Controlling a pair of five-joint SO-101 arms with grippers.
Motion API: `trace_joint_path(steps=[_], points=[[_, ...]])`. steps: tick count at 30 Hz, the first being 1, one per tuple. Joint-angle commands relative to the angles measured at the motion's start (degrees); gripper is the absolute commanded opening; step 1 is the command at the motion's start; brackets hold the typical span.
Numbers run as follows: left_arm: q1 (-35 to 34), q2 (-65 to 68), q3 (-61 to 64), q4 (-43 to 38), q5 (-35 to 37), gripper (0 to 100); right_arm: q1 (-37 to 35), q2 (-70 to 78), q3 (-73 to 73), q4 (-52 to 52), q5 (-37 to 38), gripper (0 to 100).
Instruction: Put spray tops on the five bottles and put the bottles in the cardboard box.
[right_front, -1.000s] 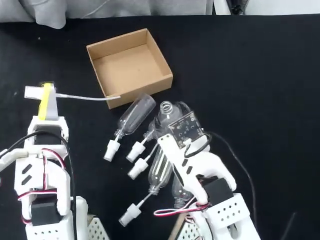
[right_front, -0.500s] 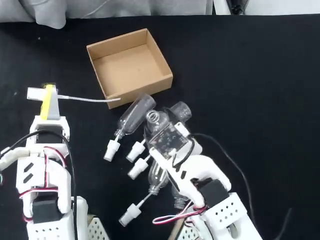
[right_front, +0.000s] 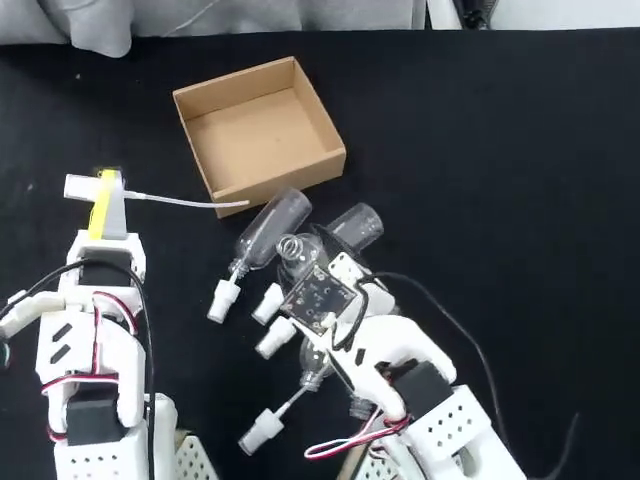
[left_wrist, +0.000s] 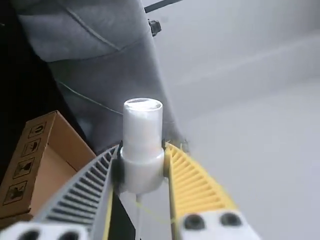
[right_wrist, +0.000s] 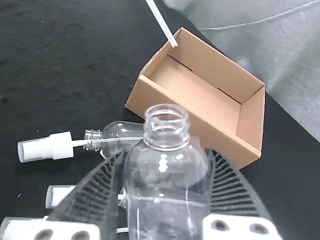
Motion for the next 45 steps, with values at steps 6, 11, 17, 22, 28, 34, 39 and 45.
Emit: trace_joint_path(steps=[6, 11, 17, 22, 28, 34, 39, 45], points=[[7.69, -0.53, -1.36, -0.70, -3.34, 3, -0.79, -1.36, -0.13, -2.20, 0.62, 15.2], [8.13, -0.53, -1.98, 2.37, -3.43, 3, -0.79, -1.36, -0.22, -2.20, 0.62, 15.2], [8.13, -0.62, -1.98, 2.46, -3.43, 3, -0.79, -1.36, -0.22, -2.20, 0.62, 15.2], [10.24, -0.62, -3.03, 2.46, -3.43, 3, -0.79, -1.36, -0.04, -2.20, 0.62, 15.2], [11.21, -0.62, -4.79, 2.55, -3.43, 3, -0.79, -1.36, 0.04, -2.20, 0.62, 15.2], [11.21, -0.53, -3.91, 2.46, -3.43, 3, -0.79, -1.36, 0.04, -2.20, 0.62, 15.2], [11.21, -0.62, -4.97, 2.46, -3.34, 3, -0.79, -1.36, 0.48, -2.11, 0.62, 15.2], [11.12, -0.62, -8.04, 4.31, -3.25, 3, -0.70, -1.36, 0.84, -2.20, 0.62, 15.2]])
